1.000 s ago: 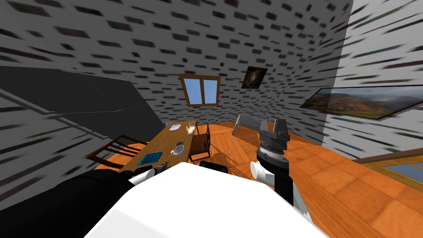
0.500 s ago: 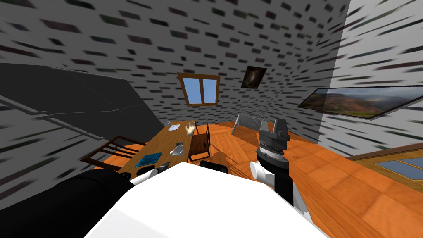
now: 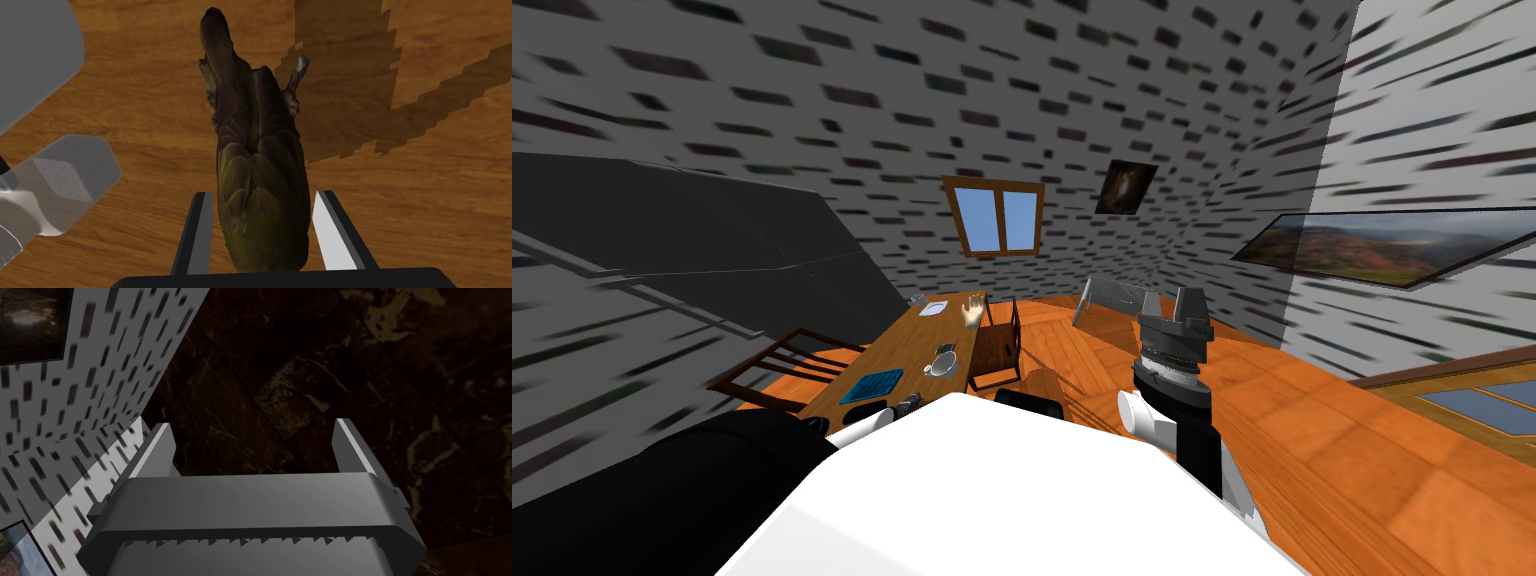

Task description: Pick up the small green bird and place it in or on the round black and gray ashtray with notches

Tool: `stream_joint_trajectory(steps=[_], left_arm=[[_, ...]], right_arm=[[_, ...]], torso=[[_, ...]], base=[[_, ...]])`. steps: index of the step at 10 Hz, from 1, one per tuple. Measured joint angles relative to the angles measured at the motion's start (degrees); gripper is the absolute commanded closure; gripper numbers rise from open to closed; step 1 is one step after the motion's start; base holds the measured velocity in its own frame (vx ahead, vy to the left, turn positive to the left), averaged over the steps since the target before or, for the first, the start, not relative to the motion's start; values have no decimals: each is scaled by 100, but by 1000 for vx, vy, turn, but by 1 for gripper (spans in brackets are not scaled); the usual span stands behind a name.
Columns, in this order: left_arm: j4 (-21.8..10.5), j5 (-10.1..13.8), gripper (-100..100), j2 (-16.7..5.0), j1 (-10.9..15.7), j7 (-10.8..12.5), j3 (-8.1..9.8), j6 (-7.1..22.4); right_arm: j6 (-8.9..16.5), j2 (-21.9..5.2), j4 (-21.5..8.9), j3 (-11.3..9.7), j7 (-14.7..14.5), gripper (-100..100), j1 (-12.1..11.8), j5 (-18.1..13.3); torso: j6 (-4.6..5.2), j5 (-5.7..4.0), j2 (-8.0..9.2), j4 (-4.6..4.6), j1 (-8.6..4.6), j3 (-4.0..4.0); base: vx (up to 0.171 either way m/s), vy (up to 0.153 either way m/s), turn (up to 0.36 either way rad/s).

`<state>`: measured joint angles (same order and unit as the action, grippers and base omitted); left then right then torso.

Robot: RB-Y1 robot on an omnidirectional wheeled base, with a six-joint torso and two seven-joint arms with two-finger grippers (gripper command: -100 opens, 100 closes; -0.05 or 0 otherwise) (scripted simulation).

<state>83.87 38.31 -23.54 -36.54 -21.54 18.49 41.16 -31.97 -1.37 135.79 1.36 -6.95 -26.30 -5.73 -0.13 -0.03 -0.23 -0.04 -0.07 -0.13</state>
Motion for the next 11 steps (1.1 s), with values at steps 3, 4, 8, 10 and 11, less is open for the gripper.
stream_joint_trajectory(steps=[3,4,8,10,11], left_arm=[[89,34,100,-27,-50,-9,31,54],[190,57,100,-48,-106,-11,67,121],[236,98,100,-138,-95,-41,276,162],[240,127,100,-219,-56,-58,487,259],[175,168,100,-275,-29,-101,602,299]], right_arm=[[0,0,0,0,0,0,0,0],[0,0,0,0,0,0,0,0],[0,0,0,-1,0,0,1,0],[0,1,0,-1,0,0,2,0],[0,1,-1,-1,0,0,2,0]], torso=[[-4,-4,-2,-1,-2,-1],[-4,-4,-3,-1,-4,-2],[1,-11,31,6,-21,17],[-5,-13,65,10,-27,35],[-6,-13,65,10,-43,36]], base=[[8,0,29],[0,0,0],[-71,-32,-55],[-160,-79,-65],[-169,-111,-69]])
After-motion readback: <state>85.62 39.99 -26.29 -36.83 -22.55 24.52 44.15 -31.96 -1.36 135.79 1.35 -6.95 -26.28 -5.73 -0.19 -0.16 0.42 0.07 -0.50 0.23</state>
